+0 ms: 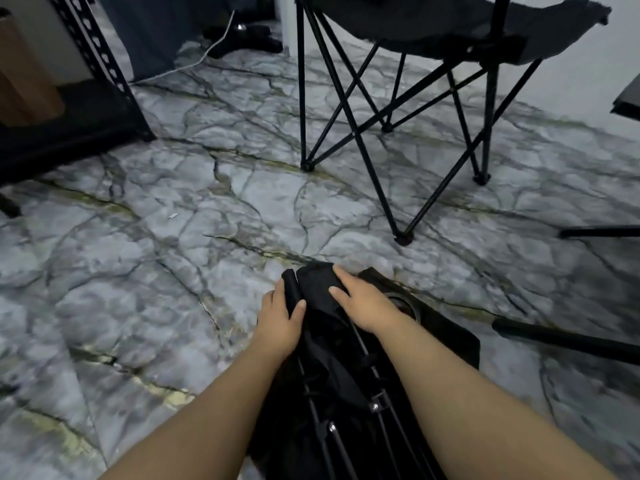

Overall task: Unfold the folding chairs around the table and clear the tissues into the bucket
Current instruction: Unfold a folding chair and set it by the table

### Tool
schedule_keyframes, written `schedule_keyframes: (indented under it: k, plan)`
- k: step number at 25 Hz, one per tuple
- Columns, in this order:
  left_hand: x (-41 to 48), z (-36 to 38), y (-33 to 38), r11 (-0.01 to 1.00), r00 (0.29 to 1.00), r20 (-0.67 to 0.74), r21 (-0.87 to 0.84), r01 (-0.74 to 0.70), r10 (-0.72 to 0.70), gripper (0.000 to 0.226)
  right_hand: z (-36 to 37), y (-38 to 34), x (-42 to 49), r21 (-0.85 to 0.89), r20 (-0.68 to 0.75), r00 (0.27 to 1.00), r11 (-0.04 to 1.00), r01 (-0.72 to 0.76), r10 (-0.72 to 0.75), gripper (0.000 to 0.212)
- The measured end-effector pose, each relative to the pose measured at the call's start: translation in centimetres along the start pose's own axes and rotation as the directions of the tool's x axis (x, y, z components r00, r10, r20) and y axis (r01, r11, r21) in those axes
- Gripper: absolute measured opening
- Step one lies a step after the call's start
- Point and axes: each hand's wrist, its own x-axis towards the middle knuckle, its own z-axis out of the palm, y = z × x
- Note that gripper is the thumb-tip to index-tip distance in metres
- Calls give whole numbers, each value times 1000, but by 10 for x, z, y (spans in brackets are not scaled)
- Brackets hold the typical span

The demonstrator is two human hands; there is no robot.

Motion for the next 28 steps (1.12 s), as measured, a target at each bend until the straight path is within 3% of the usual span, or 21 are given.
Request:
schedule_keyframes:
  k: [3, 7, 10, 13, 16, 22, 25, 28]
  plan:
    - [1, 0, 2, 990, 998, -10, -128, 66, -68, 66, 8, -3, 3, 158, 3, 1000, 987, -30, 30, 55]
    - [7, 5, -8, 957, 987, 22, -240, 161, -160, 71, 4, -2, 9, 206, -17, 1000, 979, -10, 13, 58]
    - [5, 3, -10, 820, 965, 100, -510, 260, -244, 72, 3, -6, 7, 288, -31, 999, 958, -1, 10, 60]
    - [-11, -9, 6, 631, 959, 180, -723, 280, -219, 55, -11, -17, -4, 374, -33, 999, 927, -13, 27, 60]
    - [-48, -44, 48, 587, 982, 145, -787, 191, -124, 51, -49, -44, -40, 448, -2, 1000, 894, -13, 15, 62]
    - [-177, -158, 160, 644, 984, 177, -753, 139, -5, 59, -163, -147, -197, 432, 71, 997, 902, -11, -22, 73]
    - [-246, -207, 210, 675, 980, 199, -725, 137, 14, 60, -216, -195, -287, 373, 36, 999, 927, -26, 13, 77]
    - [-310, -259, 260, 774, 969, 237, -626, 100, 66, 60, -273, -236, -382, 356, -50, 992, 930, -93, 118, 75]
